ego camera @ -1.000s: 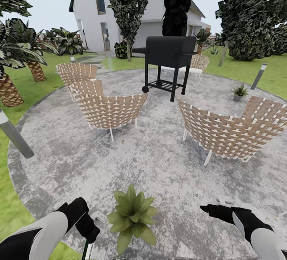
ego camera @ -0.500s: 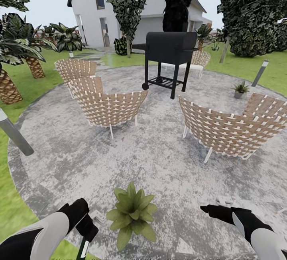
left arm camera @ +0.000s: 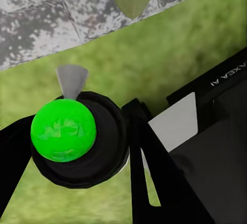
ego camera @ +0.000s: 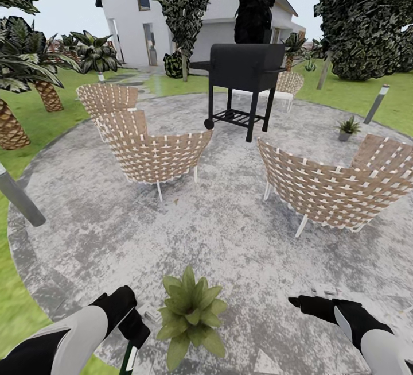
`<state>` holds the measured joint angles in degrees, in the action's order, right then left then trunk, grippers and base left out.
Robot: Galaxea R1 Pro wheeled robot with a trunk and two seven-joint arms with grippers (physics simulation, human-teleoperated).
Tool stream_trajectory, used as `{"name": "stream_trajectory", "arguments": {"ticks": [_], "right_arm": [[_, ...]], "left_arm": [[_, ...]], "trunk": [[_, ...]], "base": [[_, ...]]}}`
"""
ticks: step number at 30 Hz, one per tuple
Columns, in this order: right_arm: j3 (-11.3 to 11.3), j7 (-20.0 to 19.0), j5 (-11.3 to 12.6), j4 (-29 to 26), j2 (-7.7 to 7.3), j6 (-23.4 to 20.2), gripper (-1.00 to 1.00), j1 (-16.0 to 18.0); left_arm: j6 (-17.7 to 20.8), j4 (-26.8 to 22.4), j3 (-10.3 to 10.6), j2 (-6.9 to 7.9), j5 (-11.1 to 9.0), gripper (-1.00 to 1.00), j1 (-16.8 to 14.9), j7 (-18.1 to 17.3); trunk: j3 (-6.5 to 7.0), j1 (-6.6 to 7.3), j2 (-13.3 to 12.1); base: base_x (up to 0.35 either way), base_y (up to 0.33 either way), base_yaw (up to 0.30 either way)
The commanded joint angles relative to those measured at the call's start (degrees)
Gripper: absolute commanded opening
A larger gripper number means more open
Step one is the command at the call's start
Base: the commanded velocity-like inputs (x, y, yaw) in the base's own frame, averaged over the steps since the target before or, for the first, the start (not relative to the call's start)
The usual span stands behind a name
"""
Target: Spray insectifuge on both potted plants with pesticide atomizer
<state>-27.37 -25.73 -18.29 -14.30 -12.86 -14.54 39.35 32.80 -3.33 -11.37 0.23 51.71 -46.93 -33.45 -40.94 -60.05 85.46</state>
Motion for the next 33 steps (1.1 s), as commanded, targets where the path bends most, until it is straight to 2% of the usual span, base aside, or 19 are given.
{"name": "stream_trajectory", "arguments": {"ticks": [1,11,16,18,22,33], "right_arm": [[-0.49,-0.37,-0.52,-0.11,0.03,-0.31,1.00,0.03],[-0.49,-0.37,-0.52,-0.11,0.03,-0.32,1.00,0.03],[-0.48,-0.37,-0.52,-0.11,0.03,-0.31,1.00,0.03],[-0.48,-0.37,-0.51,-0.11,0.03,-0.32,1.00,0.03],[-0.47,-0.37,-0.52,-0.11,0.03,-0.32,1.00,0.03],[-0.49,-0.44,-0.52,-0.11,0.03,-0.32,1.00,0.03]], "left_arm": [[0.33,-0.11,-0.48,-0.03,0.55,-1.00,-0.01,-0.30],[0.38,-0.58,-0.57,0.03,0.58,-1.00,-0.01,-0.21],[0.42,-3.46,-0.61,0.08,0.58,-1.00,-0.01,-0.21],[0.42,-4.44,-0.59,0.11,0.58,-1.00,-0.01,-0.21],[0.47,-4.88,-0.55,0.12,0.58,-1.00,-0.01,-0.21],[0.51,-5.15,-0.40,0.04,0.58,-1.00,-0.08,-0.27]], "trunk": [[-0.05,0.00,0.03],[-0.05,0.00,0.03],[-0.05,0.00,0.03],[-0.41,-0.44,0.83],[-1.13,-1.32,2.43],[-1.22,-1.32,2.43]], "base": [[0.018,0.000,-0.095],[0.003,0.000,-0.183],[0.000,0.000,-0.024],[0.000,0.000,-0.003],[0.000,0.000,0.000],[0.000,0.000,-0.015]]}}
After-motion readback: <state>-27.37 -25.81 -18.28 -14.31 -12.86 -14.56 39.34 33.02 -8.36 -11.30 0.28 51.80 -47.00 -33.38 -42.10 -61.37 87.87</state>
